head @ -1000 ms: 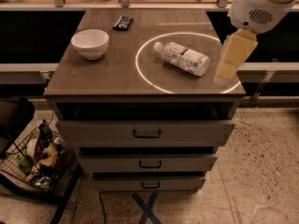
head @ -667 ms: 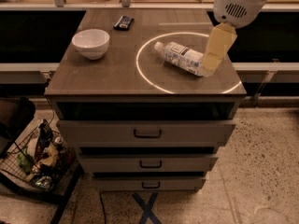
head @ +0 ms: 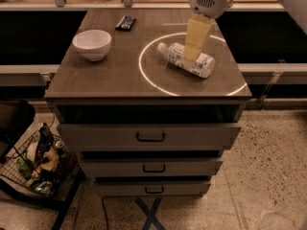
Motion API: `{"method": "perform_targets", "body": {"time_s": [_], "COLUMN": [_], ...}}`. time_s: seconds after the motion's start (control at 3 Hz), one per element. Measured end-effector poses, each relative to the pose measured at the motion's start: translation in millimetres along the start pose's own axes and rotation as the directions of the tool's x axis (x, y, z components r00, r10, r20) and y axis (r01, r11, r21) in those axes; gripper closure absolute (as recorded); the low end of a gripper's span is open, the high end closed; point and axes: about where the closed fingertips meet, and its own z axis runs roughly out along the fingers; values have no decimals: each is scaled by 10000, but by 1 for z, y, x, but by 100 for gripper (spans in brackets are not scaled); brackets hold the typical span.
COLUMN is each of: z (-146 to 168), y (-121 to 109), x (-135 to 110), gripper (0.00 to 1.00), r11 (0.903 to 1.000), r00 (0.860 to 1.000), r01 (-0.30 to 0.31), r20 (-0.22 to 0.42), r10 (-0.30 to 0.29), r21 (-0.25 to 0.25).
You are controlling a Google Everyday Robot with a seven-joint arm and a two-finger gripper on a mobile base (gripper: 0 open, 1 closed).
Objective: Place blue plastic bottle upright
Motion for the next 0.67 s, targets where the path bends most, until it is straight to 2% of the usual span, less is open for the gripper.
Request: {"method": "perform_targets", "body": {"time_s": [0.33,0.67], "z": [7,19], "y": [-6,-16], "x": [-21,-35], "gripper": [0,0], "r11": [10000,9994], "r00": [10000,9998], "r01": [5,-204], "r20": [-20,9], "r10": [-5,204], "r21": [-29,-266]}}
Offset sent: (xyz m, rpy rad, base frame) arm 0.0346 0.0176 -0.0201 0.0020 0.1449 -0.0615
